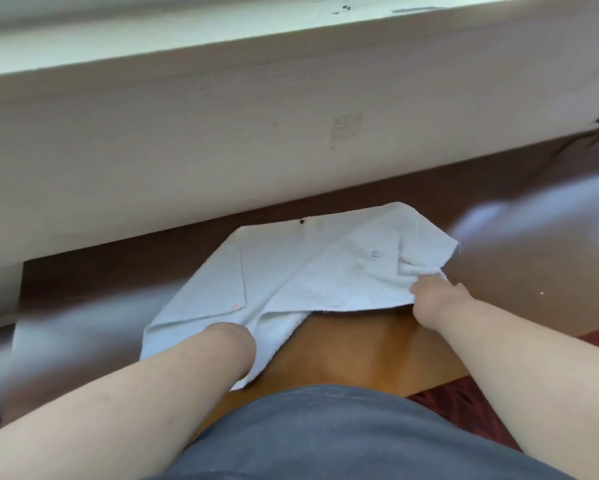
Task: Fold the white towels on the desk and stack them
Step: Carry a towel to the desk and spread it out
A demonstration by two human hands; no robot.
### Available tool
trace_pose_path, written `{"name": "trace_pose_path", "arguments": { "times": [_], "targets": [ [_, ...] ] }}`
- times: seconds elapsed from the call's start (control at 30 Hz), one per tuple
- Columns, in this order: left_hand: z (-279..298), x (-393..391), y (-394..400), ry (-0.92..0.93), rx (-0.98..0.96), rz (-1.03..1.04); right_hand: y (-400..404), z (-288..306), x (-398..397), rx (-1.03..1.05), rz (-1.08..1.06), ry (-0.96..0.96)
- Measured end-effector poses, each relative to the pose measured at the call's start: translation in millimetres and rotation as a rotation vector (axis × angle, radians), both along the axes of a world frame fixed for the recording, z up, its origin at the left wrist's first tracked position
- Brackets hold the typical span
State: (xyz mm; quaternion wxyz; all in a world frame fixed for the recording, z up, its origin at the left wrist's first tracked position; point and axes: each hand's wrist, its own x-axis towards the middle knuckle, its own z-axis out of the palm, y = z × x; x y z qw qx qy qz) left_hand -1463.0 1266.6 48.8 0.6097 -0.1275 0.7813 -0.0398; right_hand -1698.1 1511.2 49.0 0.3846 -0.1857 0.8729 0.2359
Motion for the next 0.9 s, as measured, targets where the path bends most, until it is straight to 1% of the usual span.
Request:
{"name": "trace_pose_path", "arguments": {
  "times": [0.03,0.1,0.2,0.27,0.3,0.33,0.4,0.47,0.5,0.53,0.6,0.67,0.73,0.77,0.83,0.9],
  "targets": [
    [-0.1,6.2,4.3,-0.024,0.029,-0.047,1.7,0.7,-1.9,0.044,0.027,0.007],
    [-7.7,20.4,9.4,0.001,0.068,-0.048,5.9,1.8,-3.7,0.086,0.074,0.048],
    [-12.9,35.1,4.6,0.125,0.071,0.087,5.0,7.3,-6.4,0.165,0.136,0.07],
    [-16.2,40.1,-5.4,0.256,0.051,0.221,-1.4,12.8,-4.2,0.221,0.094,0.06],
    [-17.9,41.5,-10.5,0.337,0.042,0.297,-4.7,14.0,-1.7,0.209,0.086,0.078],
    [-18.9,42.7,-15.5,0.419,0.03,0.359,-8.6,14.6,2.0,0.154,0.103,0.115],
    [-18.9,43.5,-23.7,0.56,-0.008,0.414,-16.9,12.9,12.6,-0.05,0.136,0.164],
    [-19.1,43.4,-29.0,0.637,-0.036,0.439,-24.6,8.5,29.0,-0.223,0.115,0.103],
    [-20.0,43.4,-31.3,0.663,-0.041,0.457,-27.7,5.8,37.6,-0.237,0.11,0.062],
    [-20.8,42.8,-33.6,0.687,-0.049,0.48,-29.9,4.1,44.9,-0.209,0.108,0.032],
    [-20.5,42.2,-38.5,0.728,-0.08,0.51,-30.4,3.4,51.3,-0.095,0.08,0.003],
    [-17.8,44.3,-44.0,0.768,-0.132,0.522,-29.0,7.2,50.9,0.008,0.045,-0.001],
    [-16.1,48.5,-50.7,0.789,-0.171,0.58,-33.2,13.0,49.5,0.046,0.049,0.042],
    [-15.5,50.7,-55.2,0.785,-0.179,0.628,-37.0,14.1,49.7,0.013,0.077,0.081],
    [-16.4,53.8,-66.5,0.764,-0.153,0.7,-45.7,11.1,54.6,-0.143,0.182,0.126],
    [-17.1,54.5,-78.6,0.765,-0.12,0.688,-56.1,4.0,66.6,-0.296,0.278,0.044]
  ]
}}
